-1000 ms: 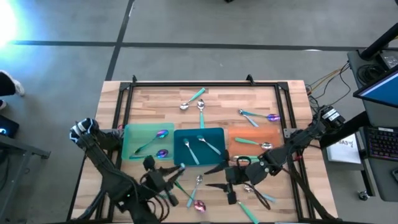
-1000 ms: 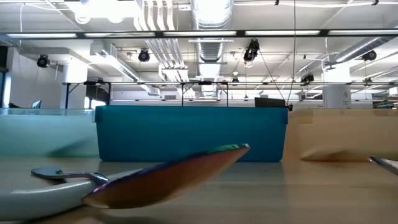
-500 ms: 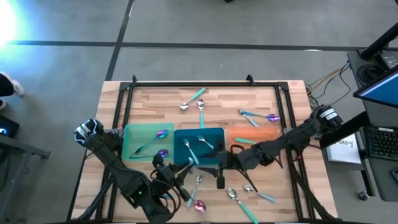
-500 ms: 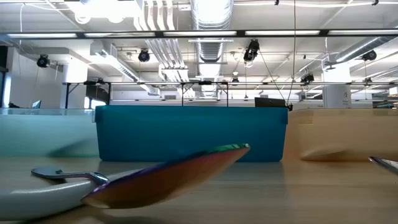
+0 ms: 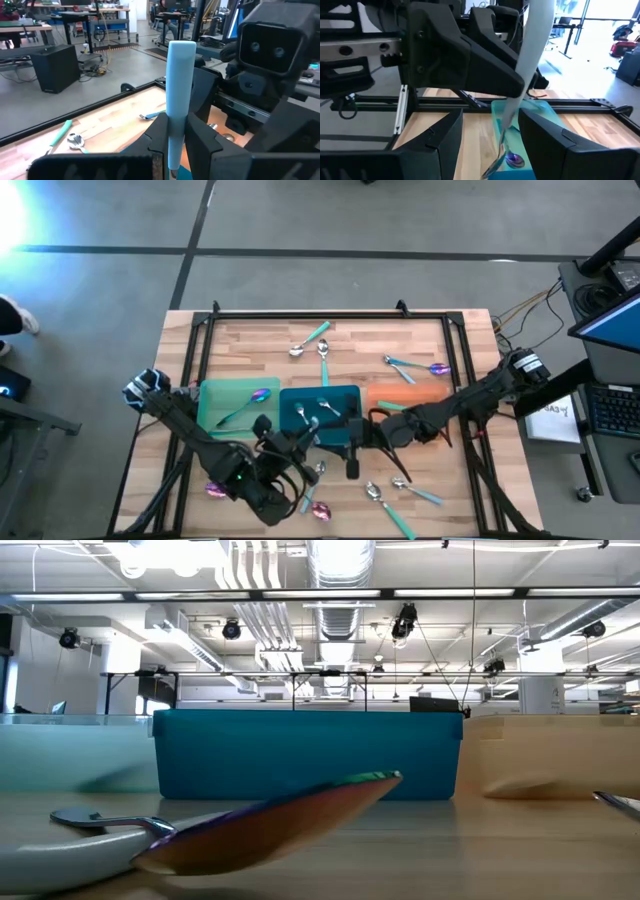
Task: Sort silverware by color (type)
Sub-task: Put the blue spoon into the blue bin
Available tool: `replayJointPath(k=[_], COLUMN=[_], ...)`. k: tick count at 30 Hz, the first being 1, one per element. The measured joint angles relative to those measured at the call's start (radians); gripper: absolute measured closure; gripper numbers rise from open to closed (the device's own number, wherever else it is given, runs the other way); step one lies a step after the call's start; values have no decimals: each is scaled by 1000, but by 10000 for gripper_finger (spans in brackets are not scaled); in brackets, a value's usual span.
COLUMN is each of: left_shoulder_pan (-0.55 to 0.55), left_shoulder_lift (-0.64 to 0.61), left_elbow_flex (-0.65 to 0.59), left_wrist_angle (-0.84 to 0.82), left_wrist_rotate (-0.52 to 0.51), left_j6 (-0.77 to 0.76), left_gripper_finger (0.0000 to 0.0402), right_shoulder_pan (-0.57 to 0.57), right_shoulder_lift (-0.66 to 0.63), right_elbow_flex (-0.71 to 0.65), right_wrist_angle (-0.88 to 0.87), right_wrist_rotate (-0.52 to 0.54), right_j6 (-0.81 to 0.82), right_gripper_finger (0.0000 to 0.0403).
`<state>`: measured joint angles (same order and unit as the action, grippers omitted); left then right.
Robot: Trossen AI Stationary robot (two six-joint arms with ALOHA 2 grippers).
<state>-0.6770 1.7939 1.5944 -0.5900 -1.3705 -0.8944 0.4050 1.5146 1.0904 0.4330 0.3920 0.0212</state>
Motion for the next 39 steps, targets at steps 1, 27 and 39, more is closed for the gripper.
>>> replayJointPath(k=[1, 27, 39], left_shoulder_pan=[2, 29, 20], left_shoulder_lift=[0, 0, -5], left_elbow_flex=[0, -1, 65], left_wrist_angle=[4, 45, 32], left_wrist_rotate=[0, 9, 36], left_j6=[0, 52, 220], left_gripper_finger=[378, 333, 249], right_shoulder_pan=[-3, -65, -180], right_shoulder_lift=[0, 0, -2], right_elbow_flex=[0, 0, 0], right_wrist_angle=[0, 4, -173], right_wrist_rotate=[0, 51, 183], right_j6=[-5, -101, -48], right_gripper_finger=[218, 385, 388])
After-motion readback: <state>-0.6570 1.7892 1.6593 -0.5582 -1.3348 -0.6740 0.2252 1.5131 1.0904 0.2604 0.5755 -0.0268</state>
